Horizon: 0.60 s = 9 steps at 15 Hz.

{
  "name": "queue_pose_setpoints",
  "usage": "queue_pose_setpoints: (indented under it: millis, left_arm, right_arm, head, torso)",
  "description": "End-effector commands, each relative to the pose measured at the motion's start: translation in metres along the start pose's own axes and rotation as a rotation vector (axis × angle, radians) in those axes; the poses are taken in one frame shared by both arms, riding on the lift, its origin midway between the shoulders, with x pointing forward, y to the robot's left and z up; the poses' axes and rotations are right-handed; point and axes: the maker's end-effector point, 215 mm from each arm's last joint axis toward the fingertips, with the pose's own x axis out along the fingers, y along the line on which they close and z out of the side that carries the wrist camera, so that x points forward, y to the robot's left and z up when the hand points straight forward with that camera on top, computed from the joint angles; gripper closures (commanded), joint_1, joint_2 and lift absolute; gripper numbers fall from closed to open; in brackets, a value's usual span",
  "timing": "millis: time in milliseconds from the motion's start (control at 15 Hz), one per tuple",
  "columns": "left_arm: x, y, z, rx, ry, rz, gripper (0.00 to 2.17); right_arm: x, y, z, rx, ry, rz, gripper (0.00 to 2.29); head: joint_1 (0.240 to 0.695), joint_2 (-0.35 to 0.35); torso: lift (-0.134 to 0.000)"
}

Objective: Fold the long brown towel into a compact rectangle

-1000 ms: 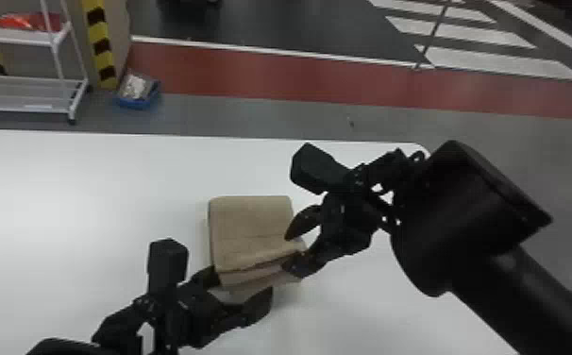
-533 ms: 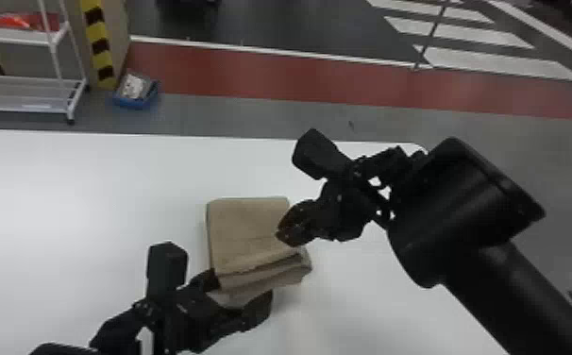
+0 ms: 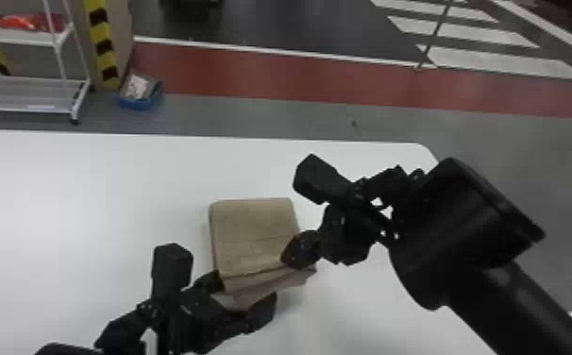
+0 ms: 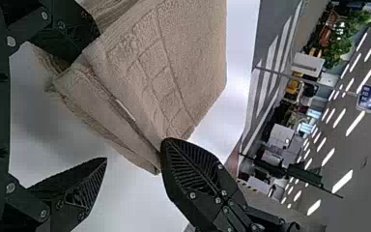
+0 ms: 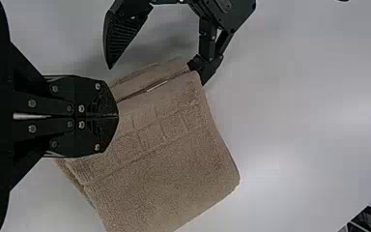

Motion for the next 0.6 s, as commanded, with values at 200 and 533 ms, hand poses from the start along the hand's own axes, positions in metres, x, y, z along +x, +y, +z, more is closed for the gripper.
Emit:
queue_pose_setpoints:
  millis: [200,533]
  left_arm:
    - [0.0,-0.003,0.0,-0.006,0.013,-0.003,0.28]
    - [0.0,-0.003,-0.002,-0.006,0.015,-0.003,0.28]
  right_arm:
    - [0.005,0.006,-0.017,0.009,0.03,0.009,1.68]
    - [0.009,0.012,-0.029,0.016,0.047,0.016,1.68]
  head:
    - [0.695,-0.251]
    - [0.695,-0.262]
  torso:
    - [-0.12]
    - [-0.12]
